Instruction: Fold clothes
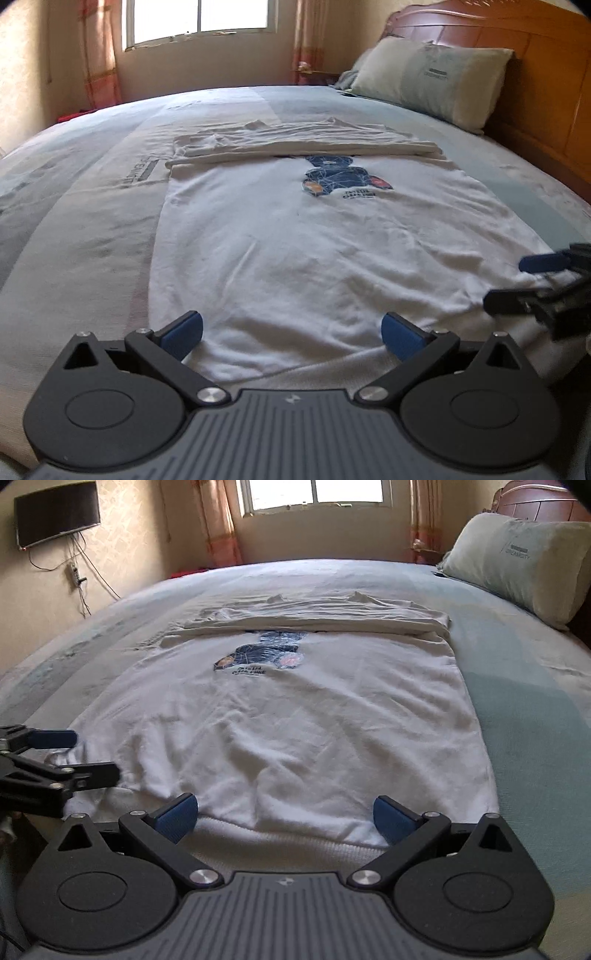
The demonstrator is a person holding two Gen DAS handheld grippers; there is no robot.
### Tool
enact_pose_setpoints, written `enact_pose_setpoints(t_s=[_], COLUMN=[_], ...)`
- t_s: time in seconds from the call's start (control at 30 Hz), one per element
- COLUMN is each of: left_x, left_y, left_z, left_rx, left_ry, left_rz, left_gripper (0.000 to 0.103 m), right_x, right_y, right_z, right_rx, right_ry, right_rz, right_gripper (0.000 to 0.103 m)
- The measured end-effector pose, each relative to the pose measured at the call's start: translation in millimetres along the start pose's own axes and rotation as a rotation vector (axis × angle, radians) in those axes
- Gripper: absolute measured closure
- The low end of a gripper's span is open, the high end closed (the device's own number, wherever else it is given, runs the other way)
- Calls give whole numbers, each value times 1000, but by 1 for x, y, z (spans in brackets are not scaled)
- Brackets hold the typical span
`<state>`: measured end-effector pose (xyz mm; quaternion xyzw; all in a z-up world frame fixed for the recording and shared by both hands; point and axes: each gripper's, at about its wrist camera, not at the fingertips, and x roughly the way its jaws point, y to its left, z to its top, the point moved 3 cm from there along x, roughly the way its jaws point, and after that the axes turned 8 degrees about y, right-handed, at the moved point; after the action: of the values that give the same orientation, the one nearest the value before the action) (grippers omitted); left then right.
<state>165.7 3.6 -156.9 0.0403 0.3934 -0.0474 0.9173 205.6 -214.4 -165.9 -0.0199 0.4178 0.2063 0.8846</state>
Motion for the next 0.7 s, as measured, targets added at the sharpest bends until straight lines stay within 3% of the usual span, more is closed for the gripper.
enact_pose_setpoints(t_s=[0.17,0.23,0.7], left_x=[-18,-19,-29], left_y=[-17,-24,-53], left_z=[-2,-3,-8], left_rx=[200,244,333], left_ry=[1,20,7], left_rz=[10,10,-13], left_gripper=[1,1,1], right_x=[-11,-12,-23], right_y=[-23,-31,-35], right_z=[5,4,-6], right_rx=[110,163,238], right_ry=[-63,-56,-67], right_rz=[-55,-33,-19], right_gripper=[0,0,0])
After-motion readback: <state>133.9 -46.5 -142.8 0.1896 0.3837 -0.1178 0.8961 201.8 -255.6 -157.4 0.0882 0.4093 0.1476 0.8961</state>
